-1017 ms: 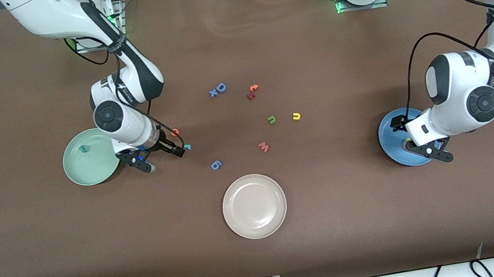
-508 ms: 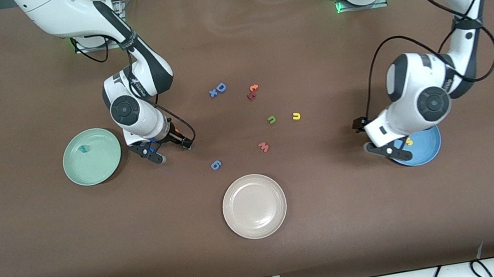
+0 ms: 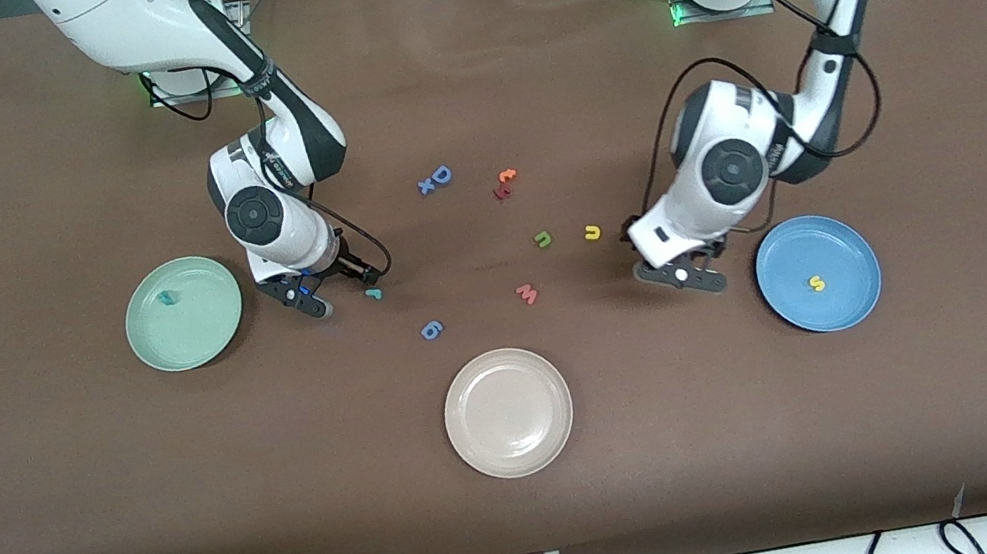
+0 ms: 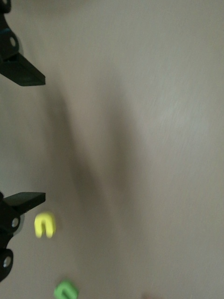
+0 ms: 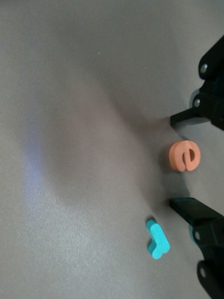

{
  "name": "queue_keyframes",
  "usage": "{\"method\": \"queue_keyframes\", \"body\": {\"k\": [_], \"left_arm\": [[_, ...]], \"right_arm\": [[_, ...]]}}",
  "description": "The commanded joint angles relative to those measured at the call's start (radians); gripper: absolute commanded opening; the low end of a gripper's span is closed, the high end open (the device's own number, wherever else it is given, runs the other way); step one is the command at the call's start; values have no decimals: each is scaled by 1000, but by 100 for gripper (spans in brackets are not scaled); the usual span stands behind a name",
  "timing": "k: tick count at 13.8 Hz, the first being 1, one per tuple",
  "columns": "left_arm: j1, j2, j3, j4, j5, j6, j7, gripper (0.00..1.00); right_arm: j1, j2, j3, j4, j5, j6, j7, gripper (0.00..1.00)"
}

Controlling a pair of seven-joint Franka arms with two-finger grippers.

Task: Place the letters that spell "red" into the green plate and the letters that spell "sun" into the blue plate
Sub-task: 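Grasp the orange letter with the right gripper while the left gripper reaches yellow u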

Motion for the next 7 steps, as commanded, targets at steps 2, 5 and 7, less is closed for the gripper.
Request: {"method": "queue_keyframes", "body": {"k": [2,5,7], "left_arm": [[-74,-58,7,-90,97,52,-197,100],[-119,-46,5,-92,110,105,-268,100],[-120,-32,4,-98,110,152,-275,100]], "right_arm": [[9,-28,-1,-36,18,1,3,39],[9,-31,-1,-41,18,-1,5,20],[7,-45,-3,-41,18,-7,3,19]]}}
